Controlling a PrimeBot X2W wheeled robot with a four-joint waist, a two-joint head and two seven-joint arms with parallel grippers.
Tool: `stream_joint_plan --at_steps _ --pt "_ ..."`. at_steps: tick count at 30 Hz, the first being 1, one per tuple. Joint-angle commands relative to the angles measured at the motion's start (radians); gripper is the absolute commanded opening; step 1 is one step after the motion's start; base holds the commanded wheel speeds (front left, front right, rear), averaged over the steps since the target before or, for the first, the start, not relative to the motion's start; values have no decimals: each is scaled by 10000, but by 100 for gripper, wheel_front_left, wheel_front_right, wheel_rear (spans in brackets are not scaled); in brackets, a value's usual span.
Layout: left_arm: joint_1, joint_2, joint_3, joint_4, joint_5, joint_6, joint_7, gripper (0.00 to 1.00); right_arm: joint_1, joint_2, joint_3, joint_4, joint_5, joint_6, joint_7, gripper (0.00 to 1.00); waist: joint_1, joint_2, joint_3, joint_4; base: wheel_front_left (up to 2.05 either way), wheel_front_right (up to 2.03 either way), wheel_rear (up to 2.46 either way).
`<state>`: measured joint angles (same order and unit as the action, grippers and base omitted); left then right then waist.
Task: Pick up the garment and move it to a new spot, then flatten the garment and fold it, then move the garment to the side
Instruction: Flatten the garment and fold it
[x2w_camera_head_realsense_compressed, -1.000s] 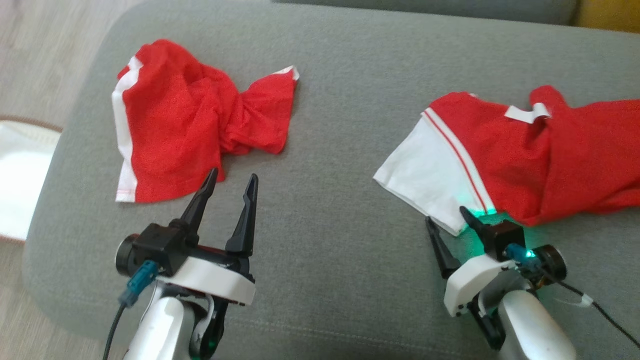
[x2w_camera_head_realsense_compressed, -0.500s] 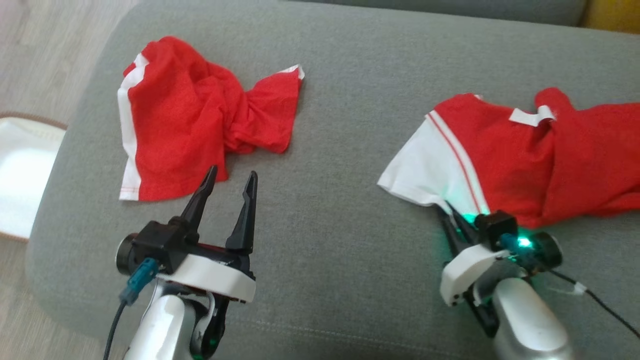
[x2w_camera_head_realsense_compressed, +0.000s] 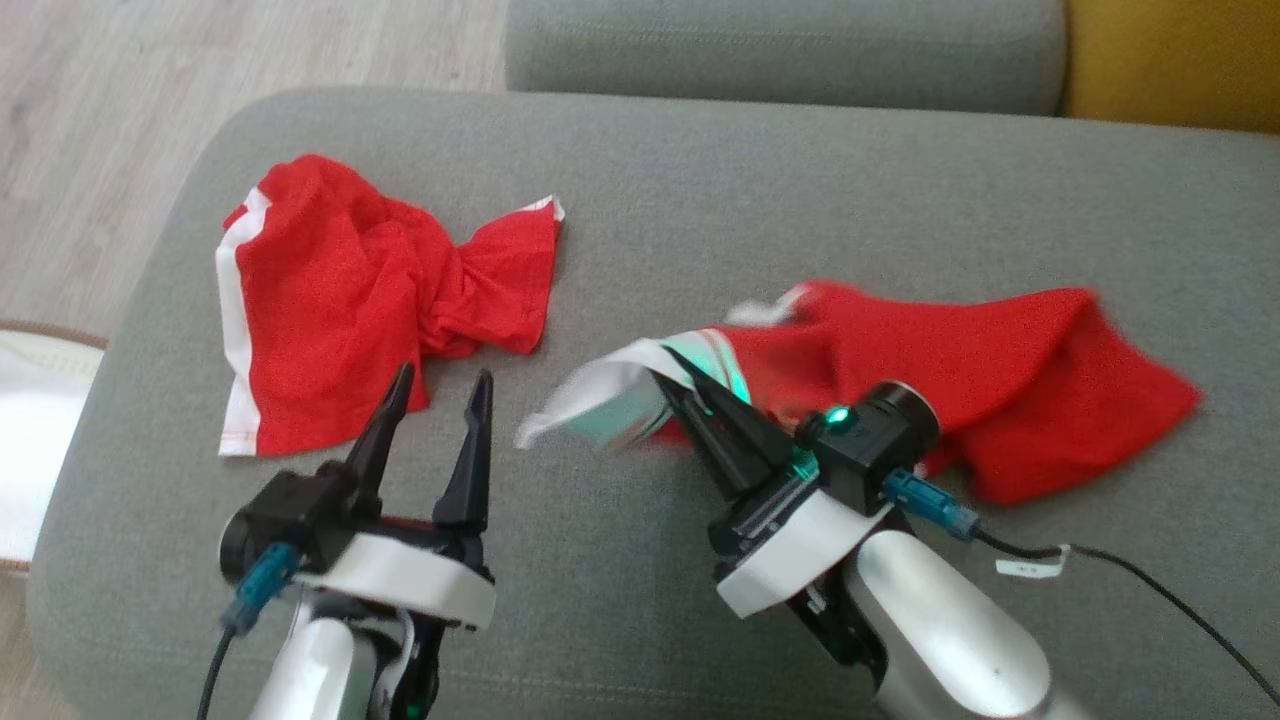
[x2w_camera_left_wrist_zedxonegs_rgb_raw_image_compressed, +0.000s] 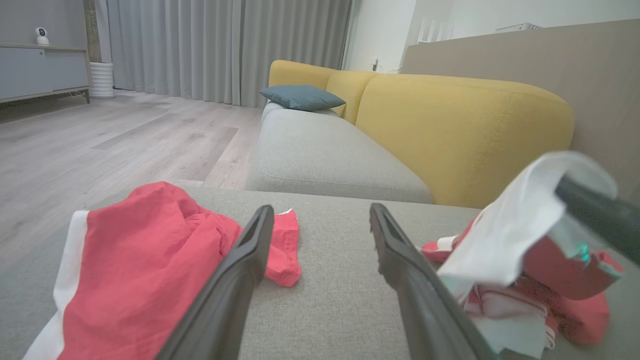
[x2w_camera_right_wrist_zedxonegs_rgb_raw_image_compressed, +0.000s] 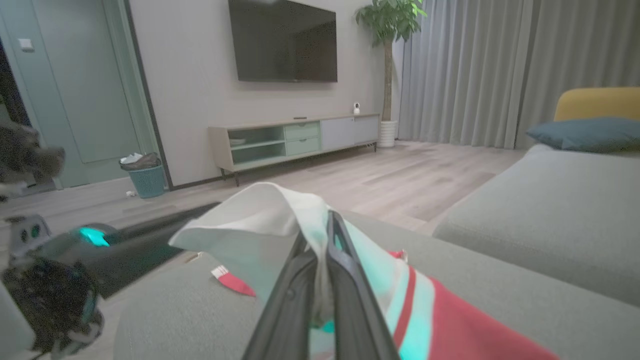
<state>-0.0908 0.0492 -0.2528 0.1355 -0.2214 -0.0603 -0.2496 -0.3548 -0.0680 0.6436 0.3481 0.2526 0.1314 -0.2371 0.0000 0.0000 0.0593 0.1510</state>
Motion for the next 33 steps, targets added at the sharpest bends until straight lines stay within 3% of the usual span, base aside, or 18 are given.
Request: stream_joint_plan --at_steps 1,6,14,19,24,25,29,33 --pt "-173 11 406 -306 -89 43 -122 100 -309 25 237 -715 146 -7 97 0 0 0 -159 -120 0 0 0" --pt "44 11 442 -406 -147 38 -122 100 -196 -438 -212 -1958 260 -7 848 0 0 0 -211 -129 0 0 0" --pt "-230 11 91 -500 -209 46 -122 100 -1242 -1438 -1714 -2069 -400 -7 1812 0 0 0 454 450 0 0 0" --pt "-504 11 -227 -470 -325 79 -122 100 -2979 -2456 -2070 -1110 -322 -7 2144 0 0 0 1006 1067 0 0 0" --pt "-729 11 -555 -459 -484 164 -122 100 -5035 -3370 -2285 1066 -447 -7 2162 0 0 0 1418 1635 0 0 0" --pt "-774 11 -640 -446 -537 202 -122 100 -5846 -3657 -2317 2199 -892 -7 2137 100 0 0 1536 1761 0 0 0" --pt "-849 11 -775 -429 -584 267 -122 100 -7063 -3536 -2792 4206 -1392 -7 1817 100 0 0 1629 1859 0 0 0" --pt "-882 11 -760 -398 -569 322 -122 100 -7623 -3136 -3068 5409 -1923 -7 1184 100 0 0 1555 1630 0 0 0"
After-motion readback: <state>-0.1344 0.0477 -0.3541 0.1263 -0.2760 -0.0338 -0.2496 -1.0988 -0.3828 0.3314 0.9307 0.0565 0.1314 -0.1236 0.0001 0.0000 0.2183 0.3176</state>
